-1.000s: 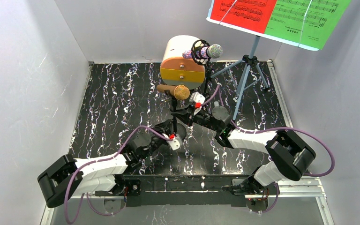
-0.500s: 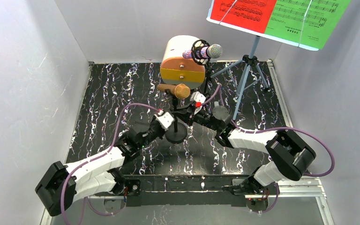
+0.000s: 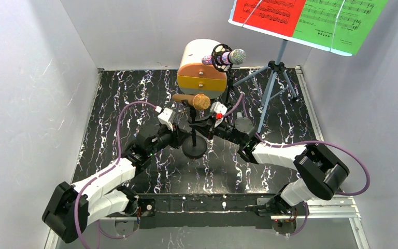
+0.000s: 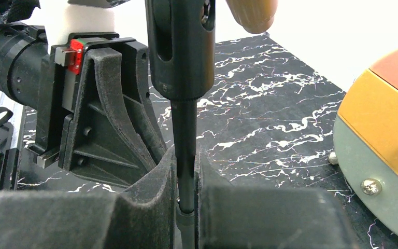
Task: Pack up the instrument practice props
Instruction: Unscrew the knob on the microphone stand.
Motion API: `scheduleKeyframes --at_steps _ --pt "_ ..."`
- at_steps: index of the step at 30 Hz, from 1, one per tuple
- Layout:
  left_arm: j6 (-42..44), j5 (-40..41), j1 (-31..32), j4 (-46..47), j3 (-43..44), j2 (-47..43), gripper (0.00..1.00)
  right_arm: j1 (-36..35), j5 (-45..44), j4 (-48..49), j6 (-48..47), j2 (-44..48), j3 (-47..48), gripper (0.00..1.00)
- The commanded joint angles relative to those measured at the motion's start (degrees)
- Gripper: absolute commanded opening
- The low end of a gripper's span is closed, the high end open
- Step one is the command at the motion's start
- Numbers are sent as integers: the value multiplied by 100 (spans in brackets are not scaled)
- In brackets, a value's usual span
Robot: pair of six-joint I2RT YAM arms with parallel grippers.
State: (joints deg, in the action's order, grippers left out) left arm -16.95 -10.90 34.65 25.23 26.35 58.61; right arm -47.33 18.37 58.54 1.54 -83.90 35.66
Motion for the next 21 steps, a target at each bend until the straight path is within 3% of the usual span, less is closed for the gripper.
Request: scheduleKeyframes --at_steps 1,3,7,15,21 --pt "-802 251 -81 2 118 -56 19 -198 541 -634 151 -83 -183 1" --pt "-829 171 -82 70 108 -24 31 -203 552 -634 153 -83 -191 1" --pt "-752 200 -82 205 -17 -35 42 -212 600 -596 148 -92 -201 1" --pt "-655 278 -82 440 -202 -124 43 -224 615 -588 142 -105 -198 1" --pt "-353 603 -99 835 -690 -487 56 -224 611 -593 136 -96 -207 1"
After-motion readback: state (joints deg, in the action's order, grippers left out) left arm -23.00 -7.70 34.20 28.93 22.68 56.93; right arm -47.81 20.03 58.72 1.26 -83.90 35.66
